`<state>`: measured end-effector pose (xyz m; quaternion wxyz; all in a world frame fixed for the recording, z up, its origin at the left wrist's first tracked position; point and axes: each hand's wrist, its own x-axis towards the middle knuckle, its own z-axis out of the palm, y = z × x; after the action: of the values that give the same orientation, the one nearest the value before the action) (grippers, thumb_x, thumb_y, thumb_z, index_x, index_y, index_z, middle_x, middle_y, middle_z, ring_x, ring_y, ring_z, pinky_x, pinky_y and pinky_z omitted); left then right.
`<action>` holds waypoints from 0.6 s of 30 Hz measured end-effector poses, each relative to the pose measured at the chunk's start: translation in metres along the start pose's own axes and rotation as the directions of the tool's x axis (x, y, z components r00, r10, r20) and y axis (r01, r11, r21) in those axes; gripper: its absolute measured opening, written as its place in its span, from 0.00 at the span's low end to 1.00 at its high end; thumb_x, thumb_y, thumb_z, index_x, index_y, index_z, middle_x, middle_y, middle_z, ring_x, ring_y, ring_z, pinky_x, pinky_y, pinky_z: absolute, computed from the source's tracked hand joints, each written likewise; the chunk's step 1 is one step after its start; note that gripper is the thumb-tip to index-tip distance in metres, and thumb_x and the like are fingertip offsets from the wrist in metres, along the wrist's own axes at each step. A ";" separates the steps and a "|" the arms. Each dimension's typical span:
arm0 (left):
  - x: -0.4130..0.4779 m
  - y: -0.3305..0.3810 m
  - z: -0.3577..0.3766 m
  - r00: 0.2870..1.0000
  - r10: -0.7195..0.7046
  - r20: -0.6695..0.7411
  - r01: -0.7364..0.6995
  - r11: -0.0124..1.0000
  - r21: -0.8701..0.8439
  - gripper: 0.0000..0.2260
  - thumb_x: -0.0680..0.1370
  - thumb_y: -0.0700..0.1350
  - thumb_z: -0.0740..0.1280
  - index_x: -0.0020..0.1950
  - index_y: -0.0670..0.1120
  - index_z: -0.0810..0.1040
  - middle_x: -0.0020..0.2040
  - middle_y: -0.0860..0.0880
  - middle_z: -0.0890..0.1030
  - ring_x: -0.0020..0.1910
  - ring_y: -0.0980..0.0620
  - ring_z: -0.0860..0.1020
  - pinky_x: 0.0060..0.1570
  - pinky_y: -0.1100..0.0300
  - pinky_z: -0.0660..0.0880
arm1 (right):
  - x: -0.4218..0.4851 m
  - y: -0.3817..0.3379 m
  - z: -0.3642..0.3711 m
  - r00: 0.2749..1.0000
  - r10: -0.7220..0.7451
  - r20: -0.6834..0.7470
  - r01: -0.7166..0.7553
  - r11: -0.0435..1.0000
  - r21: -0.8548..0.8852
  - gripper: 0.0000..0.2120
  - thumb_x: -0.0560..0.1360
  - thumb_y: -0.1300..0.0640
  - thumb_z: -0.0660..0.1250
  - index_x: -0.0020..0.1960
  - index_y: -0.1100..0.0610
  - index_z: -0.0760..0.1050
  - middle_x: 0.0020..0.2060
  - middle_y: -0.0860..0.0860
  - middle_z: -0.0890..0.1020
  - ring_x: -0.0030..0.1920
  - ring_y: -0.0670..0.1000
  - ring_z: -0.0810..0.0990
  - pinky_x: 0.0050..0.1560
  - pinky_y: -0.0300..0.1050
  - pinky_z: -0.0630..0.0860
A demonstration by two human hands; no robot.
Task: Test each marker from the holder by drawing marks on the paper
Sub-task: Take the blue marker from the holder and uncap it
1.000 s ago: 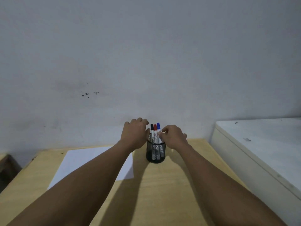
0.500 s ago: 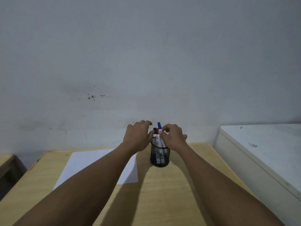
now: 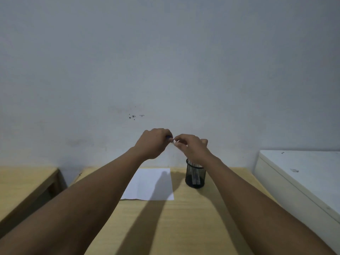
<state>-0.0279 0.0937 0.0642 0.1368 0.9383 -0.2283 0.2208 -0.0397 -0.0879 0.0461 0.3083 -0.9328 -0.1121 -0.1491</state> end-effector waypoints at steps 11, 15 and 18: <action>-0.069 -0.059 -0.022 0.930 -0.364 0.049 0.322 0.744 -0.585 0.13 0.82 0.49 0.64 0.47 0.42 0.83 0.36 0.48 0.81 0.32 0.50 0.75 0.32 0.62 0.70 | -0.022 -0.020 0.010 0.906 0.084 0.414 -0.368 0.641 0.673 0.10 0.77 0.55 0.75 0.56 0.57 0.84 0.49 0.52 0.89 0.42 0.50 0.85 0.51 0.50 0.78; -0.078 -0.059 -0.012 0.921 -0.390 0.007 0.290 0.672 -0.681 0.08 0.79 0.48 0.70 0.45 0.45 0.85 0.35 0.48 0.83 0.31 0.53 0.76 0.32 0.67 0.72 | -0.025 -0.033 0.035 0.915 0.184 0.359 -0.394 0.218 0.893 0.05 0.77 0.57 0.74 0.52 0.57 0.82 0.42 0.52 0.86 0.39 0.50 0.83 0.44 0.49 0.80; -0.074 -0.055 -0.002 0.930 -0.366 -0.028 0.255 0.700 -0.667 0.07 0.75 0.47 0.74 0.46 0.44 0.85 0.37 0.47 0.85 0.32 0.53 0.77 0.35 0.61 0.74 | -0.021 -0.042 0.054 0.921 0.206 0.332 -0.360 0.118 0.926 0.03 0.79 0.59 0.72 0.52 0.58 0.81 0.39 0.51 0.85 0.37 0.48 0.84 0.38 0.44 0.81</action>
<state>-0.0606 0.1689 0.0218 0.5079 0.8353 -0.1171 0.1748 -0.0607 -0.0248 0.0203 0.8450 -0.5291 -0.0198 0.0751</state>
